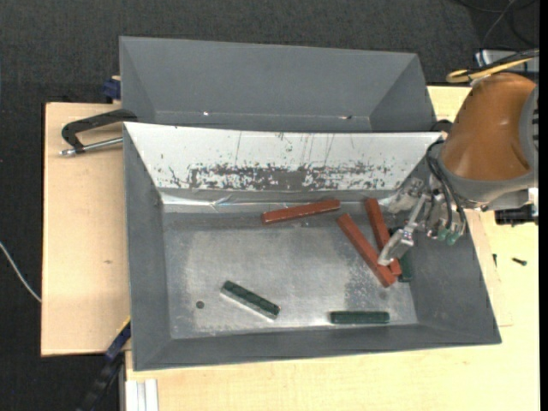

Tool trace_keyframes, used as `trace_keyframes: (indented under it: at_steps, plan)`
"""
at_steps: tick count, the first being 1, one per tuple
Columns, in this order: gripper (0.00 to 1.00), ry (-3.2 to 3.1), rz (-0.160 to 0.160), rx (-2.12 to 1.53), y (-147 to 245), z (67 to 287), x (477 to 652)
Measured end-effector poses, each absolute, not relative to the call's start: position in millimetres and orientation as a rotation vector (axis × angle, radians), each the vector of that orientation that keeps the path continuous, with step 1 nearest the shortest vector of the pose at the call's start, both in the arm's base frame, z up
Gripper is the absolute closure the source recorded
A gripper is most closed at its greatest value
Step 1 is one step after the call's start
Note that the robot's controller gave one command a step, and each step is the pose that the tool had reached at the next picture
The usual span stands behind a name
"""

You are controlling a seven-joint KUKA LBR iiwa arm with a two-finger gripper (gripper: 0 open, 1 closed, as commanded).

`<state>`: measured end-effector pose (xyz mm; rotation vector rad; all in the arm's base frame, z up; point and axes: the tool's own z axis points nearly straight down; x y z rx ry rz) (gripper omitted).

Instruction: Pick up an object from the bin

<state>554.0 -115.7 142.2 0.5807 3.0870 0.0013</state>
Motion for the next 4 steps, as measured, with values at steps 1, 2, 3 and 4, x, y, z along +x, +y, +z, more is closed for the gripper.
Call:
trace_keyframes:
  at_steps: [1, 2, 3, 4]
  plan:
    - [0.0, 3.086, 0.001, 0.581, -116.2, 141.7, 554.3]
    - [0.0, 3.098, 0.001, 0.476, -113.0, 105.6, 535.6]
    - [1.0, 2.965, 0.01, 0.937, -109.9, 84.7, 559.5]
    - [1.0, 2.965, 0.01, 0.937, -109.9, 84.7, 559.6]
